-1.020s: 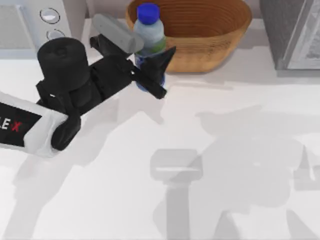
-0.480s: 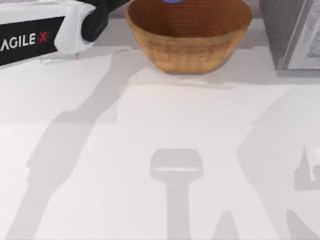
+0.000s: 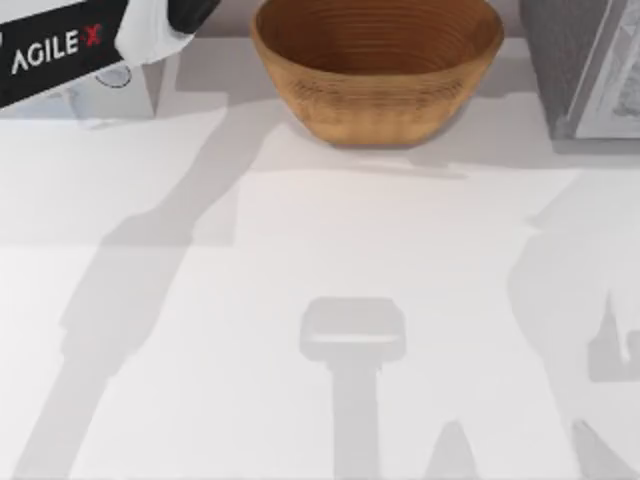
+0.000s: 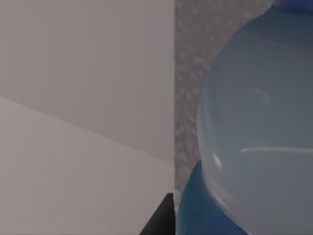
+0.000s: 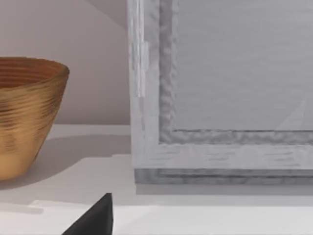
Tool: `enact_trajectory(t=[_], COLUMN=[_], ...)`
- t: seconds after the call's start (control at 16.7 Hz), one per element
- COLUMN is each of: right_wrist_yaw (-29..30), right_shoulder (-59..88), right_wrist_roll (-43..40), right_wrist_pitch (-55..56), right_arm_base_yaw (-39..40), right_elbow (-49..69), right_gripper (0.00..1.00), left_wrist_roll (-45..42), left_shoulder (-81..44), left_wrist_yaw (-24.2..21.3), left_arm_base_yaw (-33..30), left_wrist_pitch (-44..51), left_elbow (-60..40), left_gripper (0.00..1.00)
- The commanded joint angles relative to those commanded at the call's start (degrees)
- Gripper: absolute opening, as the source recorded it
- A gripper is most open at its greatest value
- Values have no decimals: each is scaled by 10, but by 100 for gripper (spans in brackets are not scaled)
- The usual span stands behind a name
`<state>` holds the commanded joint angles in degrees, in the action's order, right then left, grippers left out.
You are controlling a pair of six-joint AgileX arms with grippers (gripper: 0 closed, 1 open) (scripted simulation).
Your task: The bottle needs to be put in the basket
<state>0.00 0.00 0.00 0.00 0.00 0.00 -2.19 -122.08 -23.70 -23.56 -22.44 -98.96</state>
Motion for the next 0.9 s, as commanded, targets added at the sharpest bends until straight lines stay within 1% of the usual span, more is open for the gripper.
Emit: enact_trajectory(t=[0.24, 0.72, 0.9], right_wrist_yaw=[0, 0, 0], right_shoulder=[0, 0, 0], right_wrist_roll=[0, 0, 0], right_wrist_pitch=[0, 0, 0], right_arm_base_yaw=[0, 0, 0], right_elbow=[0, 0, 0], right_gripper=[100, 100, 100], left_wrist_roll=[-1, 2, 2], left_shoulder=[-5, -126, -139], left_wrist_yaw=[0, 19, 21], left_arm_base_yaw=[-6, -21, -23], left_wrist_pitch=[-1, 7, 7], left_elbow=[-7, -133, -147], left_gripper=[0, 0, 0])
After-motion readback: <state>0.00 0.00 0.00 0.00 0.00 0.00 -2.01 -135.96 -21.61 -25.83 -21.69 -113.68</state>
